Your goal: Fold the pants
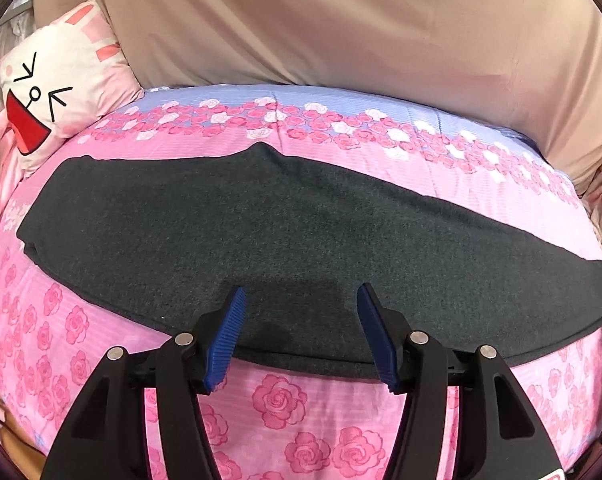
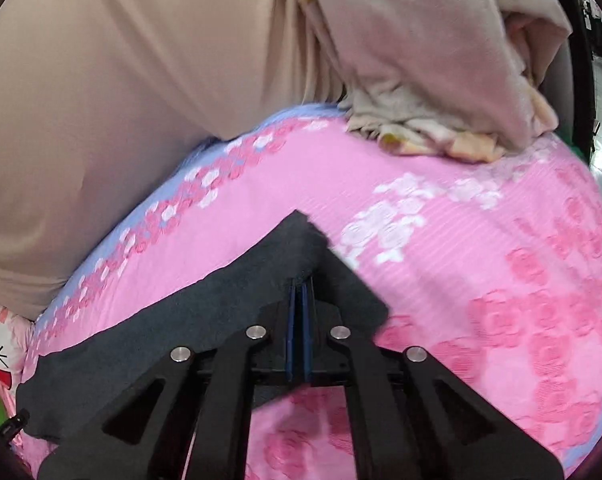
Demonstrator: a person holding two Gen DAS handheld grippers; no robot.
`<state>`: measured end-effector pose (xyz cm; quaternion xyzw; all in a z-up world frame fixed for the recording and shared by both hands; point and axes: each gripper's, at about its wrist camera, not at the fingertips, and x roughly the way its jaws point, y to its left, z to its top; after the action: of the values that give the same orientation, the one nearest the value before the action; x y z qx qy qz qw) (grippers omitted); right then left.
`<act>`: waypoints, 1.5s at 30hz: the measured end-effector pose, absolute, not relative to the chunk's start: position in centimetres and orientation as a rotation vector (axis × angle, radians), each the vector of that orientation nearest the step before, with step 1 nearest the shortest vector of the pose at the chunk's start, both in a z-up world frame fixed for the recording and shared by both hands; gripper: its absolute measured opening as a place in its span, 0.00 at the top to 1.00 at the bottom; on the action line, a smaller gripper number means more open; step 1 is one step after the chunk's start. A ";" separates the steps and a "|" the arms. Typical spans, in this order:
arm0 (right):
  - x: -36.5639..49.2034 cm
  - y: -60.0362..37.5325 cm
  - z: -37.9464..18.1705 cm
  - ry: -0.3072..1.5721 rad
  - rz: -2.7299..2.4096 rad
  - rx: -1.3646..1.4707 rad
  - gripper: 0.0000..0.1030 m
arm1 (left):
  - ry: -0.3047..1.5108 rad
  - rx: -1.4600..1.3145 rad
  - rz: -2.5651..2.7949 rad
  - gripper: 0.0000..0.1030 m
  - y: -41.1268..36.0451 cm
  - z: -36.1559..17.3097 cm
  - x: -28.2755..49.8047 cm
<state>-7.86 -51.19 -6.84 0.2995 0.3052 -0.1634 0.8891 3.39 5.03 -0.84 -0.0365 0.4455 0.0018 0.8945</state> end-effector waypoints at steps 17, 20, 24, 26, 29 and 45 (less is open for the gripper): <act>-9.2 -49.7 -6.6 0.656 -0.488 0.533 0.93 | 1.030 -0.044 0.007 0.45 5.0 -5.7 4.3; -8.4 -47.4 -5.9 0.651 -0.337 0.524 0.94 | 1.011 -0.083 -0.001 0.45 5.3 -5.2 4.0; -6.0 -45.9 -9.2 0.807 -0.382 0.438 0.94 | 0.952 -0.146 0.026 0.45 6.8 -3.8 4.0; -6.8 -45.4 -7.7 0.744 -0.377 0.450 0.94 | 0.985 -0.111 0.104 0.42 8.0 -4.2 4.8; -6.3 -41.6 -4.8 0.686 -0.255 0.410 0.93 | 1.038 -0.087 0.112 0.44 9.5 -5.5 4.9; 3.2 -9.3 -7.9 0.951 0.475 0.064 0.94 | 1.035 -0.240 0.297 0.49 21.7 -4.4 7.7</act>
<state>3.18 -9.32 -7.91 0.0305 0.4535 0.2266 0.8614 7.72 21.73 -4.43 -0.1141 0.4917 0.1409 0.8517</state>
